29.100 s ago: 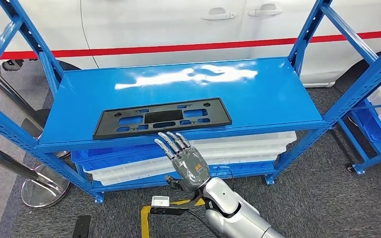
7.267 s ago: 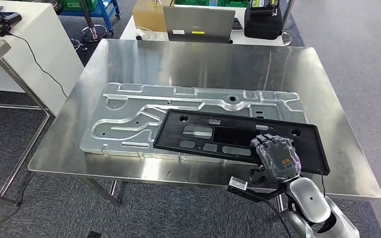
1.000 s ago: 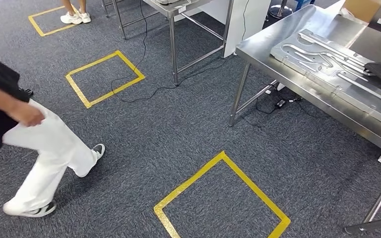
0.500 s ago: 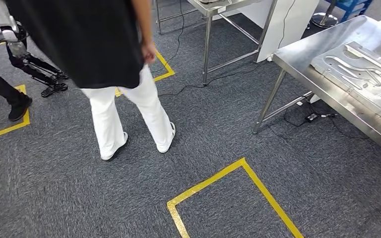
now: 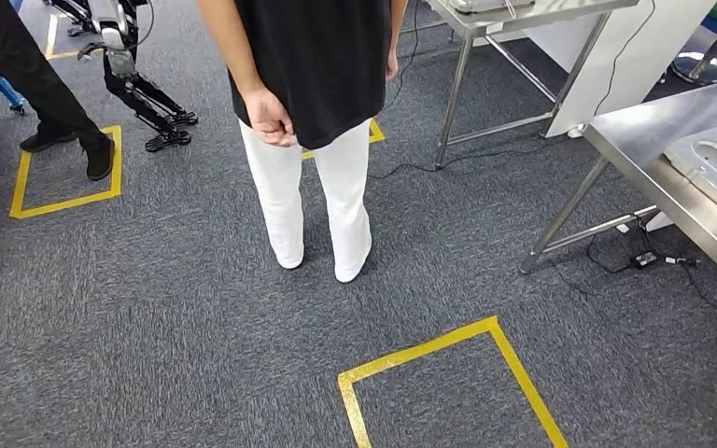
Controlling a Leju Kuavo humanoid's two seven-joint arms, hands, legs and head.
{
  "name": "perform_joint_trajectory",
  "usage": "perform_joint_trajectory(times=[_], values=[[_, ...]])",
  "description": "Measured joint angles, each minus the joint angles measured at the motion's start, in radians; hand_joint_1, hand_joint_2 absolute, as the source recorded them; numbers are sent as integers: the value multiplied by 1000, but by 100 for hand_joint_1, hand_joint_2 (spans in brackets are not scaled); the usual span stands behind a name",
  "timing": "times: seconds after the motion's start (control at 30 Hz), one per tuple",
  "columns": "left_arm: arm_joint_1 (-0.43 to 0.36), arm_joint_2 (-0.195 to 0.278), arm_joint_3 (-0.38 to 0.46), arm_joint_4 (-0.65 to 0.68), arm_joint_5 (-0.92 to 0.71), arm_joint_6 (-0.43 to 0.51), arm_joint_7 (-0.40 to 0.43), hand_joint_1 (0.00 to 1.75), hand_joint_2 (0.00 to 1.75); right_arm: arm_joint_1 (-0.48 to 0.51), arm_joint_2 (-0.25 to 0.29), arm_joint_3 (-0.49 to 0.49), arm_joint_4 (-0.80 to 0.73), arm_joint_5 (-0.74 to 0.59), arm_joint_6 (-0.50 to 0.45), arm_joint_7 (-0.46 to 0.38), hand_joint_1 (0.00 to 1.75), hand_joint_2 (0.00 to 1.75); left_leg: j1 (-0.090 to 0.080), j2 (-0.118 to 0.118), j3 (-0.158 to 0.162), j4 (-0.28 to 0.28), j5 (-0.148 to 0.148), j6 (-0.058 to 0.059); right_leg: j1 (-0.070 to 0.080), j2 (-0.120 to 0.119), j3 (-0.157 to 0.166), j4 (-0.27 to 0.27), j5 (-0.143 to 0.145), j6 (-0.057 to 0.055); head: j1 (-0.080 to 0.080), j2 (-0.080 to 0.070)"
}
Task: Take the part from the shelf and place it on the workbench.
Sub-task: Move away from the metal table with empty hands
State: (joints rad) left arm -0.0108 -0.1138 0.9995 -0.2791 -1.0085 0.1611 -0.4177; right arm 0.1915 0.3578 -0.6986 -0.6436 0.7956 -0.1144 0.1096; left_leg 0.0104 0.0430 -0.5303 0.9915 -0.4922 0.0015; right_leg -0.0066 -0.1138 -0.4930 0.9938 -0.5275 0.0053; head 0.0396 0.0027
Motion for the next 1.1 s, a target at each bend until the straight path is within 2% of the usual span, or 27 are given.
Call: perform_joint_trajectory(times=[0.03, 0.07, 0.1, 0.13, 0.17, 0.2, 0.23, 0.27, 0.3, 0.37, 0.4, 0.43, 0.47, 0.5, 0.53, 0.6, 0.67, 0.7, 0.73, 0.77, 0.8, 0.87, 0.9, 0.93, 0.97, 1.03, 1.1], values=[[2, 0, 1, 0, -3, 0, 0, 0, 0, -3, 0, -1, 1, 3, 0, -1, 0, 0, 1, -9, 1, -4, 3, 6, -2, 6, 2, 4, -6, 6, 0, 0], [2, 0, 2, 1, -5, 0, -1, 0, 0, -4, 0, -4, 3, 5, 0, -4, 0, 0, 3, -18, 3, -9, 8, 14, -3, 26, -4, 22, -21, 10, 0, 0], [1, 0, 2, 1, -8, 0, -1, 0, 0, -5, 0, -8, 4, 8, 1, -8, 0, 0, 5, -27, 4, -13, 13, 20, -5, 52, -21, 63, -50, 12, 0, 0], [-1, 0, 2, 1, -11, 0, 0, 0, 0, -5, -1, -13, 5, 12, 3, -12, 0, 0, 5, -36, 3, -14, 15, 25, -7, 81, -49, 124, -87, 12, 0, 0], [-3, 0, 2, 1, -13, 1, 1, 0, 0, -6, -1, -20, 7, 17, 4, -16, 0, 0, 3, -46, 1, -13, 17, 28, -6, 100, -84, 196, -123, 12, 0, 0], [-5, 0, 2, 1, -17, 3, 2, 0, 0, -7, -2, -27, 9, 22, 5, -19, 0, 0, 2, -58, -1, -13, 17, 30, -6, 108, -116, 259, -146, 11, 0, 0], [-6, 0, 2, 2, -20, 5, 4, 0, 0, -9, -2, -35, 12, 27, 6, -21, 0, 0, 0, -71, -1, -12, 17, 31, -6, 110, -135, 293, -149, 10, 0, 0], [-7, -1, 2, 2, -22, 8, 5, 0, 0, -10, -2, -44, 15, 32, 6, -24, 0, 0, -1, -85, 0, -10, 16, 30, -6, 112, -137, 289, -130, 8, 0, 0], [-8, -1, 2, 2, -24, 10, 5, 0, 0, -12, -2, -52, 17, 37, 6, -27, 0, 0, -2, -99, 2, -7, 14, 29, -6, 117, -122, 246, -92, 6, 0, 0], [-10, -5, 2, 2, -27, 15, 4, 0, 0, -12, -2, -67, 19, 44, 6, -31, 0, 0, -3, -127, 3, 1, 8, 24, -7, 154, -69, 112, -15, -1, 0, 0], [-12, -7, 2, 3, -28, 17, 4, 0, 0, -13, -2, -74, 20, 46, 6, -32, 0, 0, -4, -138, 1, 5, 5, 20, -7, 173, -50, 63, 5, -4, 0, 0], [-13, -9, 2, 3, -28, 19, 3, 0, 0, -15, -2, -80, 21, 48, 6, -33, 0, 0, -3, -148, -2, 9, 3, 14, -6, 186, -41, 37, 11, -7, 0, 0], [-14, -11, 2, 4, -28, 20, 2, 0, 0, -17, -2, -85, 21, 49, 6, -33, 0, 0, -3, -158, -7, 10, 3, 8, -4, 187, -40, 32, 7, -9, 0, 0], [-13, -12, 2, 5, -29, 22, 1, 0, 0, -20, -1, -89, 21, 50, 6, -33, 0, 0, -1, -168, -11, 9, 4, 1, -4, 177, -39, 29, 8, -14, 0, 0], [-12, -12, 2, 6, -29, 23, 0, 0, 0, -22, -1, -93, 22, 50, 5, -33, 0, 0, 1, -166, -14, 12, 2, -4, -4, 166, -37, 24, 11, -19, 0, 0], [-12, -15, 2, 8, -30, 24, -1, 0, 0, -22, 0, -100, 22, 51, 3, -33, 0, 0, 1, -123, -35, 56, -27, -13, -7, 141, -30, 13, 15, -33, 0, 0], [-17, -17, 2, 9, -30, 24, -4, 0, 0, -21, 0, -107, 24, 51, 1, -32, 0, 0, 1, -69, -94, 177, -92, -20, -4, 112, -28, 10, 14, -42, 0, 0], [-19, -18, 2, 10, -30, 25, -5, 0, 0, -22, 0, -111, 25, 52, 1, -31, 0, 0, 3, -59, -128, 242, -118, -24, -2, 96, -28, 10, 12, -44, 0, 0], [-19, -18, 2, 10, -30, 25, -6, 0, 0, -22, 0, -116, 27, 53, 1, -31, 0, 0, 4, -53, -151, 287, -130, -26, -1, 82, -27, 10, 10, -44, 0, 0], [-18, -18, 2, 10, -31, 26, -7, 0, 0, -23, 0, -121, 28, 55, 1, -31, 0, 0, 5, -50, -154, 293, -120, -28, 0, 68, -26, 11, 7, -44, 0, 0], [-17, -18, 2, 10, -32, 27, -8, 0, 0, -24, 0, -124, 29, 57, 1, -32, 0, 0, 5, -45, -136, 257, -93, -28, 1, 55, -23, 11, 5, -42, 0, 0], [-16, -18, 2, 11, -33, 29, -10, 0, 0, -26, 0, -128, 30, 59, 2, -33, 0, 0, 3, -13, -60, 114, -26, -22, 2, 33, -14, 11, -2, -36, 0, 0], [-17, -18, 2, 11, -34, 29, -11, 0, 0, -27, 1, -130, 31, 60, 2, -34, 0, 0, 0, 4, -29, 55, -5, -16, 4, 24, -9, 11, -6, -32, 0, 0], [-18, -18, 2, 11, -35, 30, -12, 0, 0, -29, 1, -132, 31, 60, 2, -35, 0, 0, -4, 15, -11, 21, 4, -10, 5, 16, -6, 11, -9, -27, 0, 0], [-19, -18, 3, 11, -35, 30, -12, 0, 0, -31, 1, -134, 32, 60, 2, -35, 0, 0, -8, 17, -9, 11, 3, -5, 6, 9, -3, 11, -10, -22, 0, 0], [-16, -18, 4, 11, -36, 30, -13, 0, 0, -37, 1, -137, 32, 61, 2, -37, 0, 0, -8, -3, -10, 5, 8, 7, 3, -1, 2, 10, -14, -11, 0, 0], [-15, -19, 6, 11, -36, 30, -14, 0, 0, -38, 1, -139, 33, 62, 4, -39, 0, 0, -4, -22, -5, -7, 16, 21, -1, 33, -8, 45, -43, -2, 0, 0]])
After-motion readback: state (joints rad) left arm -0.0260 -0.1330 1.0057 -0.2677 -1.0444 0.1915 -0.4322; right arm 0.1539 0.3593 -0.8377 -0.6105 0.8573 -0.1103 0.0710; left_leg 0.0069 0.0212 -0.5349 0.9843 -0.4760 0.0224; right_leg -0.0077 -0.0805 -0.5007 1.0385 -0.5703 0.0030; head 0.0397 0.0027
